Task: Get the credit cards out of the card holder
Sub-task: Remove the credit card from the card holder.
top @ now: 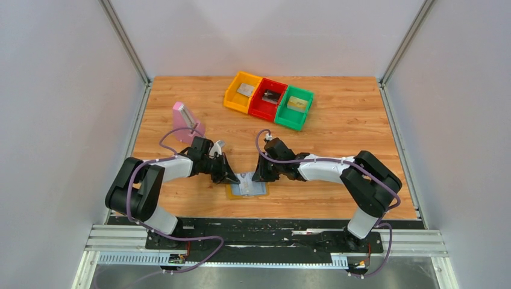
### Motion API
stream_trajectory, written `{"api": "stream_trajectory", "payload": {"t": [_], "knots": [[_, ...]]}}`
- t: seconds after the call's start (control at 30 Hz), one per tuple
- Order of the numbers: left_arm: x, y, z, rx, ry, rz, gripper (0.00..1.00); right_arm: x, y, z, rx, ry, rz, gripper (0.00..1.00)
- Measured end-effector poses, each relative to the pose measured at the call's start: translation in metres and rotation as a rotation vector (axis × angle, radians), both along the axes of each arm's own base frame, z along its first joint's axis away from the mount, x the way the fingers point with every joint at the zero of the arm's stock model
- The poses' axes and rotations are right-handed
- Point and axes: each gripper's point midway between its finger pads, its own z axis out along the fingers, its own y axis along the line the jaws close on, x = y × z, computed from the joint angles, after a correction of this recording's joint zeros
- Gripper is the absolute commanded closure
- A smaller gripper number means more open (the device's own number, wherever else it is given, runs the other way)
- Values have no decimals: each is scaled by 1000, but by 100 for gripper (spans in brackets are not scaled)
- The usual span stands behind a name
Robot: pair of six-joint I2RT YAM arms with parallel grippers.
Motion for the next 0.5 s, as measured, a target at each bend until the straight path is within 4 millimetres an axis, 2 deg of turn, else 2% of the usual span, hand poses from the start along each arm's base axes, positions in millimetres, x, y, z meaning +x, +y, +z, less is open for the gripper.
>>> {"api": "stream_trajectory", "payload": {"t": [0.5], "knots": [[-4,15,20,29,-36,23,100,-1,-9,2,-35,-23,17,80]]}}
